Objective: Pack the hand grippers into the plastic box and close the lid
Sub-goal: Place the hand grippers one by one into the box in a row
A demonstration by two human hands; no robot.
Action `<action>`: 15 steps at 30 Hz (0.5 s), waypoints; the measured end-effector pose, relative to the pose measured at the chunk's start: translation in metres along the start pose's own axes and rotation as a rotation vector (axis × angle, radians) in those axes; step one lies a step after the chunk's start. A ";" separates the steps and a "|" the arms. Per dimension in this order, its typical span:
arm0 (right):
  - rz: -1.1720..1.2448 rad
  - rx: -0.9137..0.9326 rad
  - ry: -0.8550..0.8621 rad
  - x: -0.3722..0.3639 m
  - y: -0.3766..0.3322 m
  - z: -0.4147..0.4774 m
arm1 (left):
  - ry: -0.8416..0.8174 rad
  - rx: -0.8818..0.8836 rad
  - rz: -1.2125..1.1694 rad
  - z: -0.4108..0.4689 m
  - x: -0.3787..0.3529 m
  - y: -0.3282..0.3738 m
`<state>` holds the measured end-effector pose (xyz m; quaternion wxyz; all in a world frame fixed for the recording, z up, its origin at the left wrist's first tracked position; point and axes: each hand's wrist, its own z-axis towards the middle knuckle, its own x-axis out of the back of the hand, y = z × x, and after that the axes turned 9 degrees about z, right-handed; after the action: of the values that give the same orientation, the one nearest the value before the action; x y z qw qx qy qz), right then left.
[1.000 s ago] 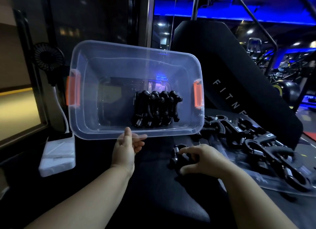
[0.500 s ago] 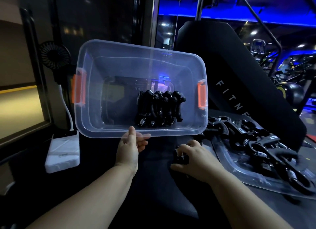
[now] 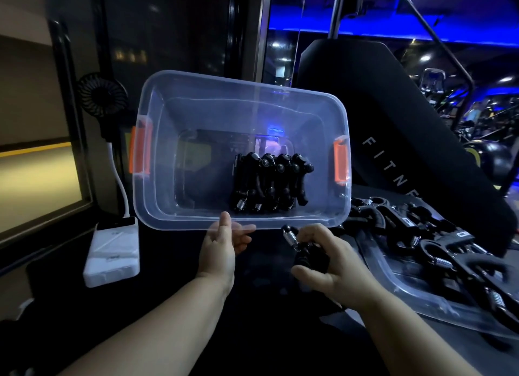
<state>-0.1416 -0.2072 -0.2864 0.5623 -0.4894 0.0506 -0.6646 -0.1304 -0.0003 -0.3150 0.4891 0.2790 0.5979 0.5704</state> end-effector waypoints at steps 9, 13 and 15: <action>0.430 0.097 0.260 0.001 -0.006 0.002 | -0.011 0.003 -0.002 -0.002 0.001 0.002; 0.569 0.065 0.314 0.000 -0.001 0.005 | -0.007 0.001 -0.007 -0.002 0.000 0.003; 0.580 0.036 0.292 -0.001 0.001 0.006 | -0.003 0.000 -0.007 -0.003 0.000 0.003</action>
<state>-0.1368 -0.2040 -0.2852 0.7236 -0.3440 0.2562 -0.5408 -0.1333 -0.0011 -0.3123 0.4921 0.2778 0.5981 0.5682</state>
